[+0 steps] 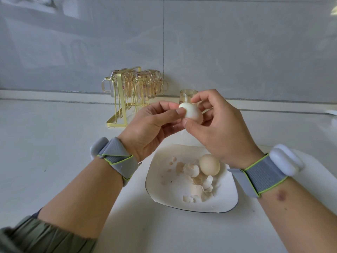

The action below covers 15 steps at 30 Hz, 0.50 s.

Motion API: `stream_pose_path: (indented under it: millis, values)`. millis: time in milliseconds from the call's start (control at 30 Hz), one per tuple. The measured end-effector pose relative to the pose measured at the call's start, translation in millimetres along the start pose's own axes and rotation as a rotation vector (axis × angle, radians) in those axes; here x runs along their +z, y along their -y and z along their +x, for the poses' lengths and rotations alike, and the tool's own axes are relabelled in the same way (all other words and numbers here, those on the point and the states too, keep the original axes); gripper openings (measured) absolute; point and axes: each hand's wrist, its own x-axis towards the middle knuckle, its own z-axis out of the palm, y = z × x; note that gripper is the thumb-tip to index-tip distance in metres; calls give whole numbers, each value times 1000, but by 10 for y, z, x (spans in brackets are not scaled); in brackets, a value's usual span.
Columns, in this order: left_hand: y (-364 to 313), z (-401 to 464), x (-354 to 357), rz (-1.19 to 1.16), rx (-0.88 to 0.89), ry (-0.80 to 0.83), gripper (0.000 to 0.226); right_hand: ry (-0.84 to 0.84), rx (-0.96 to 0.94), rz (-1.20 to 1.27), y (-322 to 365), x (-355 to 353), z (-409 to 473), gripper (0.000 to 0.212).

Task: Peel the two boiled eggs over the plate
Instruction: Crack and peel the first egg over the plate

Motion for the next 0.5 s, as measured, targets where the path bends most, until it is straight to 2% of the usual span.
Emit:
stream_pose_path:
  millis: [133,233,500]
  values:
    - [-4,-6,0,11,-25,-22,13,39,50,26,-20,-20,26,21]
    - [-8,-13,-9,72,-60,-73,1,64,129,109,-31,-39,46,20]
    - [23,5,-36,314,-82,-164,14,141,311,362,-70,-47,92,20]
